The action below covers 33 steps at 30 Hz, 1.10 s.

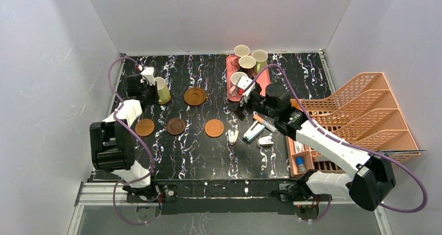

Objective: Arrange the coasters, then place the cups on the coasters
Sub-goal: Place the cup on the coaster.

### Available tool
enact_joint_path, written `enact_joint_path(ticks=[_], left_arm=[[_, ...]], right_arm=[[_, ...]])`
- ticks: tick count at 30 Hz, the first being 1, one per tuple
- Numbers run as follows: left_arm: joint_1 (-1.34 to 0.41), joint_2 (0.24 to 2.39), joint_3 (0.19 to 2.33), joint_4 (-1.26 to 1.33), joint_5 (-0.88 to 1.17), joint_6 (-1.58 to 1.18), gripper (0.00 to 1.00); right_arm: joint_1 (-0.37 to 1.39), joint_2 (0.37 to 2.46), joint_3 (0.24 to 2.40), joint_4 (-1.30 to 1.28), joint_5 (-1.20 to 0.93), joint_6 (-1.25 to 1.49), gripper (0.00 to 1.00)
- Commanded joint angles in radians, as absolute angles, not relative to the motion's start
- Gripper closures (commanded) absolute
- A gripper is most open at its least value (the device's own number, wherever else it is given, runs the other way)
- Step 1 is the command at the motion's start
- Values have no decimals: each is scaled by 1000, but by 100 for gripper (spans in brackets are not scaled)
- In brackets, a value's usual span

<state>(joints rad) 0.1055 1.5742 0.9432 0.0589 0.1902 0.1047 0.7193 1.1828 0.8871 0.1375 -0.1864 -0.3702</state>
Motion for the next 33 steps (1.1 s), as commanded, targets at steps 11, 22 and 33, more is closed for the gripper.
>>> enact_joint_path(ticks=[11,22,33], left_arm=[[106,1511,953,129,198,125,100],[106,1502,951,128,186,133,100],[105,1509,951,128,185,133,100]], right_arm=[[713,1180,893,186,-184,-379,2],[713,1178,893,186,-185,-379,2],[713,1175,891,186,-184,-381,2]])
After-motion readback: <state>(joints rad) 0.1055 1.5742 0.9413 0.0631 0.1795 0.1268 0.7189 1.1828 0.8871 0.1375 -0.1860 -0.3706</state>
